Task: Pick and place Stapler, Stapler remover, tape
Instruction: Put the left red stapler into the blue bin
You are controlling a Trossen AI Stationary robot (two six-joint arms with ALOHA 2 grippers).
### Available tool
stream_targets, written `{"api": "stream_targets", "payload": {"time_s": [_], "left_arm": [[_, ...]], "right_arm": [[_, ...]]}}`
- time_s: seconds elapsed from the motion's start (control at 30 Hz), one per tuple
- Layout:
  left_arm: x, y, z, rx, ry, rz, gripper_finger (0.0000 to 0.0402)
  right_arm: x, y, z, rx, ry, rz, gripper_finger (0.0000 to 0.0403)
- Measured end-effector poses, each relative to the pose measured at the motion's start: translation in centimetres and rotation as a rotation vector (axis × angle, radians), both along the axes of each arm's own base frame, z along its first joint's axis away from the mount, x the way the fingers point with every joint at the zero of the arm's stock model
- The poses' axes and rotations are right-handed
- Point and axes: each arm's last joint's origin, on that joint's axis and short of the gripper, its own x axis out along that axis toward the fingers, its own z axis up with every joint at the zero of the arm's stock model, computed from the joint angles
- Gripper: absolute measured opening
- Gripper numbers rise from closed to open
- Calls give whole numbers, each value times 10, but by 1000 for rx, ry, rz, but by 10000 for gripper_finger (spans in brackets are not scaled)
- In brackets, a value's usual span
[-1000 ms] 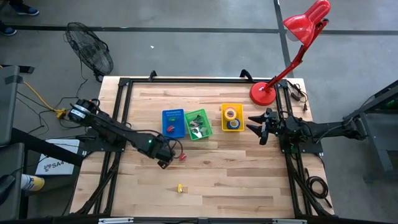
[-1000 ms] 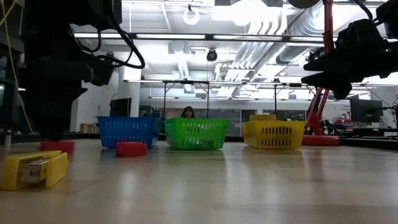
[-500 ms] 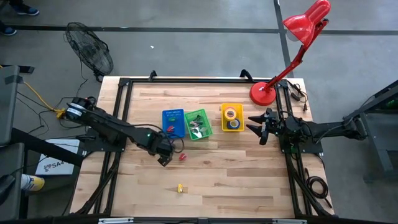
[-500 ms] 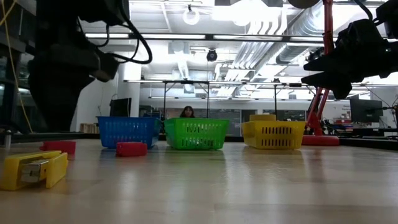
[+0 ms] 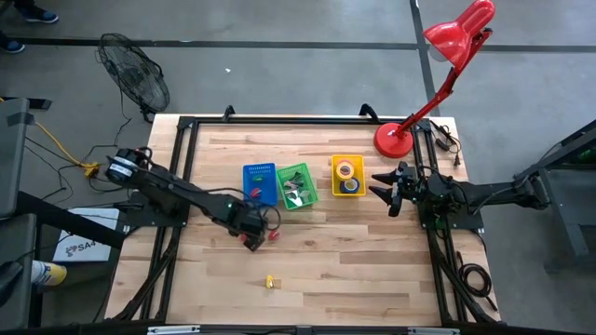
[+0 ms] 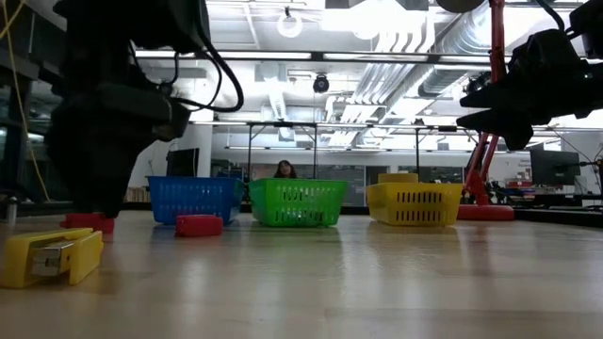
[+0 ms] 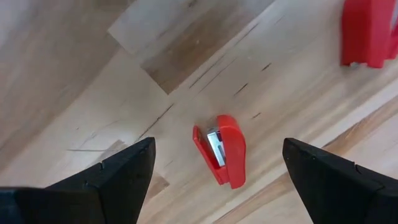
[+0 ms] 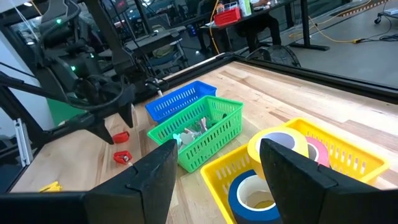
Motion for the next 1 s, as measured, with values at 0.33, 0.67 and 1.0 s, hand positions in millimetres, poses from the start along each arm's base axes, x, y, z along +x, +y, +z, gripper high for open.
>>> {"api": "stream_targets", "payload": {"time_s": [0.33, 0.67, 1.0], "left_arm": [[7, -3, -12, -23, 16, 15, 346], [6, -3, -15, -27, 41, 33, 266], [5, -3, -15, -52, 50, 23, 169]], "right_arm": [[0, 0, 0, 0, 2, 0, 220], [0, 0, 0, 0, 5, 0, 220], [0, 0, 0, 0, 5, 0, 220]]}}
